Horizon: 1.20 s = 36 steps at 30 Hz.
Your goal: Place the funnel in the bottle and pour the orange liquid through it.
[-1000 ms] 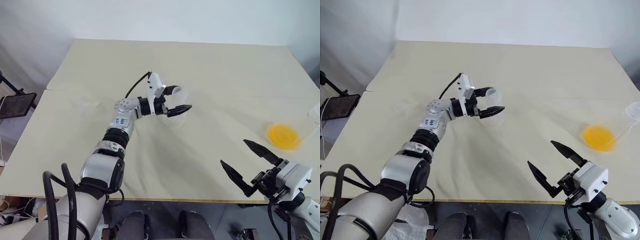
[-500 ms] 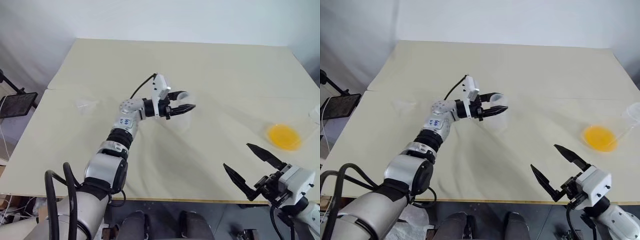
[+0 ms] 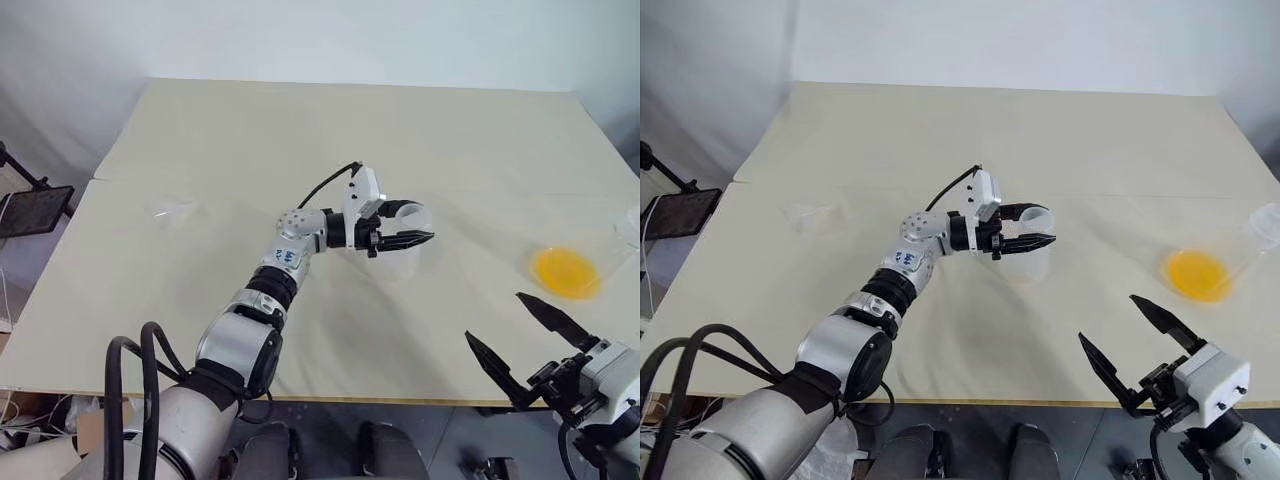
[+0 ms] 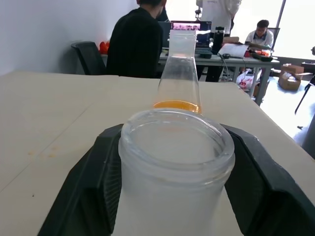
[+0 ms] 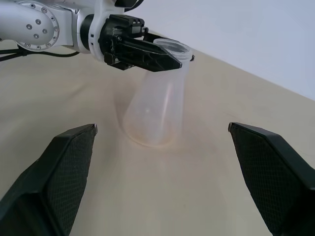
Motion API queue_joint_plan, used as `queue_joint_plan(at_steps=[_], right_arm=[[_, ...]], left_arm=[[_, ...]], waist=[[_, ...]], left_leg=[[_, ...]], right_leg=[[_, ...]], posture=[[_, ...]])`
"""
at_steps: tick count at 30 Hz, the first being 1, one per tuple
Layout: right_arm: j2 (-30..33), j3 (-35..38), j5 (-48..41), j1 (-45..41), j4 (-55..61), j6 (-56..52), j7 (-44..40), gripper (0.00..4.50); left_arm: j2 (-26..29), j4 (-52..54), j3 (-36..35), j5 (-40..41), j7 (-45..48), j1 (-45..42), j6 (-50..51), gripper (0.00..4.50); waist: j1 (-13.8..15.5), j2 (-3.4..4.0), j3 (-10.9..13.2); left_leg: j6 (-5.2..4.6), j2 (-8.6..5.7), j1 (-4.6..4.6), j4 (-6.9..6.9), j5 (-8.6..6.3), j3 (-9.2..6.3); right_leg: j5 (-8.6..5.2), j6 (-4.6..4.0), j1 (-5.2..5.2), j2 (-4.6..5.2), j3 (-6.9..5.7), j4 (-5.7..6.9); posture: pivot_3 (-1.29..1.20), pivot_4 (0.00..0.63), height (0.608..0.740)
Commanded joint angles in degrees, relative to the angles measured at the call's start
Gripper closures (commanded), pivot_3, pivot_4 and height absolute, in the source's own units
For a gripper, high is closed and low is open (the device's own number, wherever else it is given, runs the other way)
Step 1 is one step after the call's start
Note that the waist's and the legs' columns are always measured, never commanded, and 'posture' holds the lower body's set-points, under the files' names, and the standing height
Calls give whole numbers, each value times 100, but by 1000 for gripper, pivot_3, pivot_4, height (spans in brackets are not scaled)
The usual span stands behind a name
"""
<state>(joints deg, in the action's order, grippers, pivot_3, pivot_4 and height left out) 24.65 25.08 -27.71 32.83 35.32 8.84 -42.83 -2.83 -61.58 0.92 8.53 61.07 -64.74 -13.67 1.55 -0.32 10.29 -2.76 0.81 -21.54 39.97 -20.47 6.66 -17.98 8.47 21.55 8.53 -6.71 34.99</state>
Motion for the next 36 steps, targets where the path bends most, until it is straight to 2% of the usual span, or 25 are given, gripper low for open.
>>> queue_joint_plan(at_steps=[1, 3, 9, 16, 19, 25, 27, 32, 36], right_arm=[[-59, -10, -12, 52, 134, 141, 41, 0], [-61, -21, -3, 35, 105, 155, 18, 0], [-45, -59, 4, -53, 24, 165, -9, 0], [27, -46, 10, -126, -169, 272, -116, 0], [145, -16, -28, -272, -319, 290, -218, 0], [502, -203, -212, -941, -666, 162, -550, 0], [636, -344, -371, -1349, -824, -35, -635, 0], [909, -734, -519, -2049, -1018, -350, -948, 0], [1176, -1143, -890, -2775, -1050, -886, -1330, 0]], left_arm=[[-37, 85, -77, 94, 96, -197, 8, 410], [-8, 123, -94, 130, 250, -214, 66, 37], [60, 162, -159, 153, 344, -245, 13, 37], [286, 304, -550, 500, 583, -291, -335, 37], [558, 464, -672, 660, 816, -262, -322, 37], [1564, 1000, -926, 843, 1057, 7, -276, 37], [2073, 1313, -1048, 777, 851, 333, -378, 37], [2906, 2385, -1329, 839, 315, 1437, -41, 37], [3524, 3450, -2066, 1004, -443, 3000, 249, 37]], waist=[[-2, 0, 0], [-2, 0, 0], [-2, 0, 0], [-8, 0, 0], [-17, 0, 0], [-36, 2, -1], [-60, 3, -1], [-110, 4, -2], [-124, 3, -2]], left_leg=[[0, 0, 0, 0, 0, 0], [0, 1, 0, -1, 0, 0], [-1, 1, 0, -1, 0, -1], [-1, 3, 0, -1, 0, -1], [-1, 3, 1, -1, 0, -1], [0, 3, 3, -1, 0, -2], [0, 11, 6, -1, 0, -5], [0, 19, 11, -1, 0, -14], [0, 17, 9, 7, 0, -29]], right_leg=[[0, 0, 0, 0, -1, 0], [0, 0, 0, 0, -1, 0], [0, 0, 0, 0, -1, 1], [0, 0, 0, 0, -1, 0], [0, 0, 0, 0, -2, 2], [0, 0, 2, -4, -3, 8], [0, 0, 2, -2, -2, 11], [0, 0, 2, 2, -5, 36], [0, 0, 0, 13, -10, 46]], posture=[[0, 150, 740], [0, 150, 740], [0, 150, 740], [0, 150, 740], [0, 150, 740], [0, 150, 740], [0, 150, 740], [0, 150, 740], [0, 150, 740]])
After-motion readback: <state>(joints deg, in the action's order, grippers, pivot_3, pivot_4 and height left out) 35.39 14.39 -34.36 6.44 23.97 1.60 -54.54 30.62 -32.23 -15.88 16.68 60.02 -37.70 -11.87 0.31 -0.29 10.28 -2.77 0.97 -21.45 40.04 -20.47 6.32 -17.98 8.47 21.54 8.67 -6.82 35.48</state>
